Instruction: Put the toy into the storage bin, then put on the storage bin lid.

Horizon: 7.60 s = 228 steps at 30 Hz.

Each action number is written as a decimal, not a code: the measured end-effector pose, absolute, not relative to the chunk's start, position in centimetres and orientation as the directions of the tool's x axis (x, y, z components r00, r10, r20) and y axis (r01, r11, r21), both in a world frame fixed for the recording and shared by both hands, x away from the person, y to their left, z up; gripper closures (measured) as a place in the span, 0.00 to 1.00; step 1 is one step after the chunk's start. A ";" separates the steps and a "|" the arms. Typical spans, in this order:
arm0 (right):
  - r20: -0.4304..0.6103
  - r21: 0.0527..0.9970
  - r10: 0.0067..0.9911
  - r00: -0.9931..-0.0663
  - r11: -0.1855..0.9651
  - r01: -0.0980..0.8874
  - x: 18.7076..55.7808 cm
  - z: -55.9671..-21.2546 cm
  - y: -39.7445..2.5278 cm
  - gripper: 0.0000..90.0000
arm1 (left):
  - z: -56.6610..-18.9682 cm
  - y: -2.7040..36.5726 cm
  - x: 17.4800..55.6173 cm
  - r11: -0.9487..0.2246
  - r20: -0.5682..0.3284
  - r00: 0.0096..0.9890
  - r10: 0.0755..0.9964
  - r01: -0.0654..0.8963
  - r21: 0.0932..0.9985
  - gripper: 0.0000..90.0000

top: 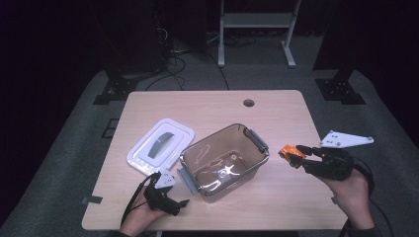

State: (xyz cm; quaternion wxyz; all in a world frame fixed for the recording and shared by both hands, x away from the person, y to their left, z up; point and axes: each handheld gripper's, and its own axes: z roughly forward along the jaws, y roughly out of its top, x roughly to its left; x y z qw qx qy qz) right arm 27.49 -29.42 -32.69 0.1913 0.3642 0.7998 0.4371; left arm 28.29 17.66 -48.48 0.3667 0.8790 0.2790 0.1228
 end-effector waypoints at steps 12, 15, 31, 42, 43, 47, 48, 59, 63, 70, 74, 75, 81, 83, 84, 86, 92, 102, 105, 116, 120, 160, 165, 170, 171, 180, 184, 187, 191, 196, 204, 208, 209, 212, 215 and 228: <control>0.004 0.848 0.718 -0.696 0.367 0.383 28.5 -31.6 -27.0 0.65 | -48.5 17.7 28.3 -0.574 0.012 0.814 0.581 0.399 0.715 0.00; 0.005 0.848 0.711 -0.703 0.370 0.380 28.9 -31.6 -26.4 0.65 | -48.5 17.6 28.3 -0.574 0.011 0.814 0.581 0.400 0.715 0.00; 0.007 0.839 0.671 -0.741 0.399 0.370 30.4 -31.9 -23.2 0.65 | -48.5 17.6 28.3 -0.571 0.009 0.813 0.582 0.401 0.716 0.00; 0.006 0.824 0.648 -0.762 0.428 0.371 31.4 -32.9 -21.1 0.65 | -48.5 17.6 28.3 -0.572 0.009 0.813 0.582 0.401 0.715 0.00; 0.007 0.821 0.646 -0.763 0.432 0.373 31.5 -33.0 -21.0 0.65 | -48.5 17.6 28.3 -0.572 0.009 0.813 0.582 0.401 0.715 0.00; 0.008 0.813 0.641 -0.767 0.443 0.378 31.9 -33.5 -20.4 0.65 | -48.5 17.6 28.3 -0.573 0.009 0.814 0.581 0.402 0.714 0.00; 0.007 0.811 0.638 -0.770 0.446 0.378 32.0 -33.7 -20.3 0.65 | -48.5 17.6 28.3 -0.574 0.009 0.814 0.581 0.402 0.714 0.00; 0.017 0.790 0.629 -0.777 0.468 0.396 32.8 -35.3 -19.7 0.65 | -48.5 17.6 28.3 -0.574 0.009 0.814 0.581 0.402 0.714 0.00; 0.025 0.781 0.627 -0.779 0.474 0.406 33.0 -35.8 -19.5 0.65 | -48.5 17.6 28.3 -0.574 0.009 0.814 0.581 0.402 0.714 0.00; 0.029 0.770 0.623 -0.781 0.485 0.415 33.3 -36.4 -19.1 0.65 | -48.5 17.7 28.3 -0.575 0.011 0.814 0.580 0.400 0.713 0.00; 0.031 0.763 0.621 -0.783 0.491 0.421 33.4 -36.8 -18.9 0.65 | -48.5 17.6 28.3 -0.573 0.009 0.813 0.582 0.402 0.715 0.00; 0.028 0.761 0.620 -0.784 0.495 0.419 33.4 -36.8 -18.9 0.65 | -48.5 17.6 28.3 -0.573 0.009 0.814 0.581 0.401 0.714 0.00; 0.025 0.755 0.617 -0.787 0.504 0.420 33.4 -37.1 -18.7 0.65 | -48.5 17.6 28.3 -0.573 0.009 0.814 0.581 0.401 0.715 0.00; 0.030 0.755 0.611 -0.791 0.505 0.418 33.4 -37.1 -18.7 0.65 | -48.5 17.6 28.3 -0.573 0.009 0.814 0.581 0.401 0.715 0.00; 0.027 0.755 0.611 -0.791 0.507 0.417 33.4 -37.1 -18.7 0.65 | -48.5 17.6 28.3 -0.573 0.009 0.813 0.582 0.401 0.715 0.00; 0.027 0.762 0.610 -0.792 0.500 0.411 33.4 -37.1 -18.8 0.64 | -48.5 17.6 28.3 -0.573 0.009 0.813 0.582 0.402 0.715 0.00; 0.034 0.777 0.615 -0.788 0.480 0.408 33.3 -36.7 -19.2 0.64 | -48.5 17.7 28.3 -0.575 0.010 0.816 0.579 0.400 0.713 0.00; 0.041 0.805 0.631 -0.775 0.439 0.399 32.8 -35.7 -20.6 0.61 | -48.5 17.7 28.3 -0.578 0.010 0.817 0.577 0.399 0.712 0.00; 0.041 0.812 0.635 -0.771 0.428 0.396 32.4 -35.2 -21.2 0.60 | -48.5 17.7 28.3 -0.578 0.011 0.817 0.577 0.399 0.712 0.00; 0.050 0.829 0.660 -0.750 0.391 0.400 31.1 -34.6 -23.5 0.55 | -48.5 17.7 28.3 -0.578 0.011 0.817 0.576 0.399 0.712 0.00; 0.049 0.831 0.679 -0.733 0.380 0.407 30.5 -34.7 -24.5 0.53 | -48.5 17.7 28.3 -0.578 0.011 0.817 0.577 0.399 0.712 0.00; 0.019 0.762 0.766 -0.642 0.405 0.506 28.4 -44.9 -30.1 0.08 | -48.5 17.8 28.3 -0.579 0.010 0.822 0.569 0.393 0.714 0.00; 0.024 0.736 0.769 -0.639 0.419 0.532 28.7 -46.5 -30.3 0.03 | -48.5 17.8 28.3 -0.579 0.010 0.822 0.569 0.393 0.714 0.00; 0.028 0.734 0.768 -0.639 0.418 0.534 28.8 -47.0 -30.5 0.02 | -48.5 17.8 28.3 -0.579 0.009 0.822 0.569 0.393 0.714 0.00; 0.023 0.730 0.769 -0.639 0.423 0.537 28.8 -47.1 -30.4 0.02 | -48.5 17.8 28.3 -0.579 0.010 0.822 0.569 0.393 0.714 0.00; 0.018 0.711 0.765 -0.643 0.443 0.546 29.1 -48.4 -30.2 0.02 | -48.3 17.7 28.2 -0.591 0.014 0.824 0.566 0.394 0.704 0.00; 0.009 0.701 0.764 -0.646 0.456 0.549 29.3 -48.7 -30.1 0.02 | -48.1 17.8 28.2 -0.598 0.020 0.824 0.567 0.394 0.698 0.00; 0.007 0.702 0.762 -0.647 0.457 0.546 29.2 -48.7 -30.0 0.02 | -47.8 17.9 28.1 -0.592 0.019 0.820 0.572 0.396 0.701 0.00; 0.007 0.707 0.760 -0.650 0.456 0.540 29.3 -48.8 -30.0 0.02 | -47.4 18.3 28.1 -0.587 0.022 0.813 0.581 0.400 0.704 0.00; 0.008 0.714 0.760 -0.650 0.451 0.536 29.2 -48.8 -29.9 0.02 | -46.8 18.8 28.3 -0.575 0.027 0.804 0.595 0.401 0.713 0.00; 0.008 0.714 0.772 -0.636 0.441 0.544 29.1 -48.8 -29.8 0.02 | -45.8 19.5 28.8 -0.565 0.037 0.788 0.615 0.407 0.717 0.00; 0.008 0.714 0.772 -0.636 0.441 0.544 29.1 -48.8 -29.8 0.02 | -45.3 19.7 29.2 -0.568 0.048 0.784 0.619 0.404 0.717 0.00; 0.008 0.714 0.771 -0.636 0.441 0.543 29.1 -48.8 -29.8 0.02 | -45.2 19.7 29.3 -0.564 0.047 0.783 0.621 0.404 0.720 0.00; 0.008 0.714 0.772 -0.635 0.440 0.544 29.1 -48.8 -29.8 0.02 | -45.0 19.9 29.7 -0.557 0.049 0.775 0.630 0.406 0.725 0.00; 0.008 0.714 0.772 -0.636 0.440 0.544 29.1 -48.9 -29.8 0.02 | -44.5 20.1 30.1 -0.549 0.055 0.769 0.637 0.404 0.732 0.00; 0.008 0.714 0.772 -0.635 0.440 0.544 29.1 -48.9 -29.8 0.02 | -42.8 21.2 32.6 -0.516 0.062 0.736 0.674 0.408 0.754 0.00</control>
